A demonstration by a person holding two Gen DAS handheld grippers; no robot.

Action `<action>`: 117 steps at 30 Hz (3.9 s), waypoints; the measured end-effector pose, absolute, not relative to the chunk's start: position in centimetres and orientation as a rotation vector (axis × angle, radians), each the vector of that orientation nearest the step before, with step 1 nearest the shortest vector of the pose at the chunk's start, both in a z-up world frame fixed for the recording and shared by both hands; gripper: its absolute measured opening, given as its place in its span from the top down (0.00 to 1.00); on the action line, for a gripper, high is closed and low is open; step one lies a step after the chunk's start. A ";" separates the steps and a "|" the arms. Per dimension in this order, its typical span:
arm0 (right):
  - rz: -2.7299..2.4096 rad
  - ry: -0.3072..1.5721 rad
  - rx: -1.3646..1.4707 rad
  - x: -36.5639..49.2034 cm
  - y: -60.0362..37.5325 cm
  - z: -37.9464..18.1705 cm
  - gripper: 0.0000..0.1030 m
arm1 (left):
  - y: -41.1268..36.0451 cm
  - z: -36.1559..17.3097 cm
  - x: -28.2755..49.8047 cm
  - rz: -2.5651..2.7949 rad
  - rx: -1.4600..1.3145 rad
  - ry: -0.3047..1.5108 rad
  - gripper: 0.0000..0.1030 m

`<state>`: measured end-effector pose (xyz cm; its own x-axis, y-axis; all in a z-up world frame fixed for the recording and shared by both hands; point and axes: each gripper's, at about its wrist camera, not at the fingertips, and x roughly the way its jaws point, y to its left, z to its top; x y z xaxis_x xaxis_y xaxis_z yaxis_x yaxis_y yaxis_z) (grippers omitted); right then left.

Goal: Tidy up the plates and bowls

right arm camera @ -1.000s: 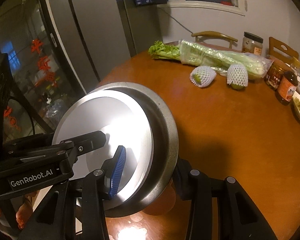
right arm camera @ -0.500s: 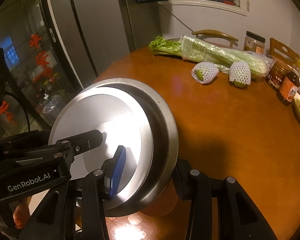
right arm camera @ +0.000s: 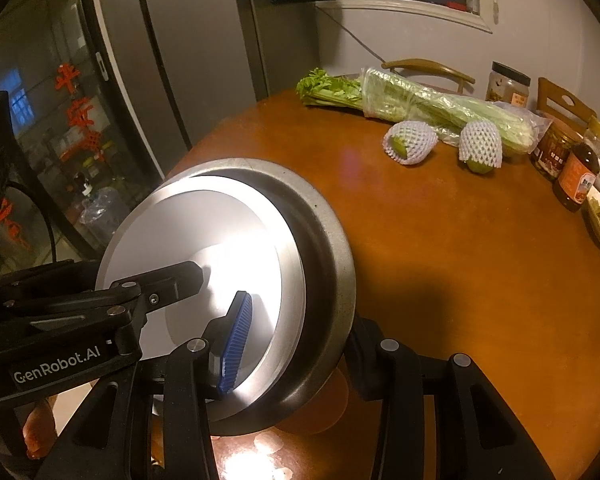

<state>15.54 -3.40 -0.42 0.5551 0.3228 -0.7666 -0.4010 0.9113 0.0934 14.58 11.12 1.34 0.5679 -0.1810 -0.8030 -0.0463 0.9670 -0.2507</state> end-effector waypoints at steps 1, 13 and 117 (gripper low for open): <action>0.428 0.884 -0.096 15.5 -3.4 -0.4 0.57 | 11.2 1.3 14.6 -0.081 -0.257 0.966 0.52; 0.419 0.874 -0.115 15.6 -3.0 -0.3 0.57 | 11.6 1.1 14.7 -0.082 -0.272 0.968 0.52; 0.236 0.633 -0.018 -3.9 -14.3 1.3 0.34 | 2.9 1.8 -3.3 -0.044 -0.061 0.797 0.42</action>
<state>-3.90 -14.32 1.33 0.7806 0.2127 -0.5877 -0.2237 0.9731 0.0552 -3.32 2.88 1.83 0.6978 -0.0621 -0.7136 0.0161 0.9973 -0.0710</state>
